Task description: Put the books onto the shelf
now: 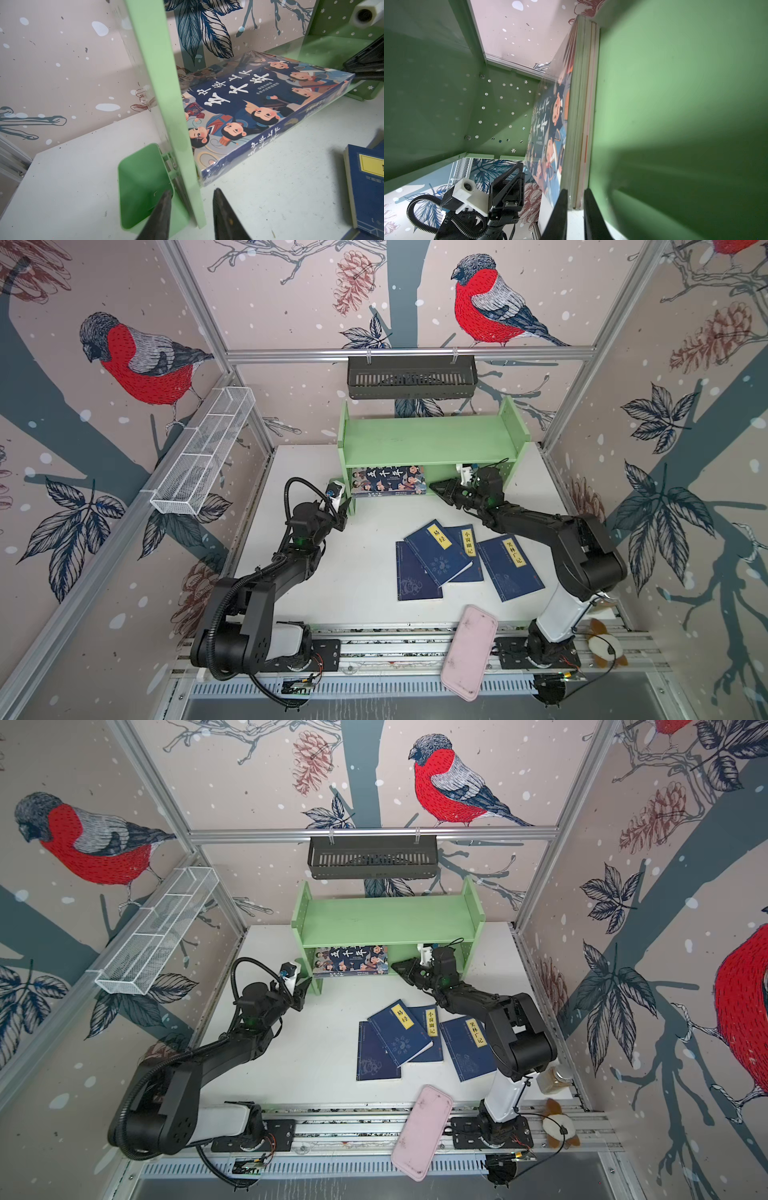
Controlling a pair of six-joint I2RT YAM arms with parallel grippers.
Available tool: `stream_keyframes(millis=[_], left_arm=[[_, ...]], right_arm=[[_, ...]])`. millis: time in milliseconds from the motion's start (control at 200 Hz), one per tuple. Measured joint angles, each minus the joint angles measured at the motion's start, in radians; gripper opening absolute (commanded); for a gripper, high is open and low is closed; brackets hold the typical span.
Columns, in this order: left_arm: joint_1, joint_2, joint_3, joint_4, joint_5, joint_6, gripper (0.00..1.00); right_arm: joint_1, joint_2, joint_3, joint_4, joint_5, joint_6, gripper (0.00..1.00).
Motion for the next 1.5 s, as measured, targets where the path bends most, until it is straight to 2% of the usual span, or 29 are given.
stream_keyframes(millis=[735, 945, 1105, 1275, 1500], left_arm=[[0.000, 0.032, 0.005, 0.015, 0.028, -0.010, 0.36], [0.000, -0.002, 0.010, -0.014, 0.037, -0.010, 0.39], [0.000, -0.095, 0.060, -0.175, 0.045, 0.009, 0.46], [0.000, -0.151, 0.199, -0.463, 0.082, 0.029, 0.52], [0.000, -0.259, 0.257, -0.773, 0.183, 0.015, 0.58]], right_arm=[[0.028, 0.024, 0.017, 0.005, 0.034, 0.018, 0.18], [0.024, 0.008, 0.004, 0.003, 0.037, 0.019, 0.22], [0.012, -0.063, -0.059, 0.003, 0.030, 0.018, 0.25], [0.005, -0.162, -0.141, -0.024, 0.025, -0.008, 0.25], [0.006, -0.346, -0.241, -0.193, 0.023, -0.109, 0.29]])
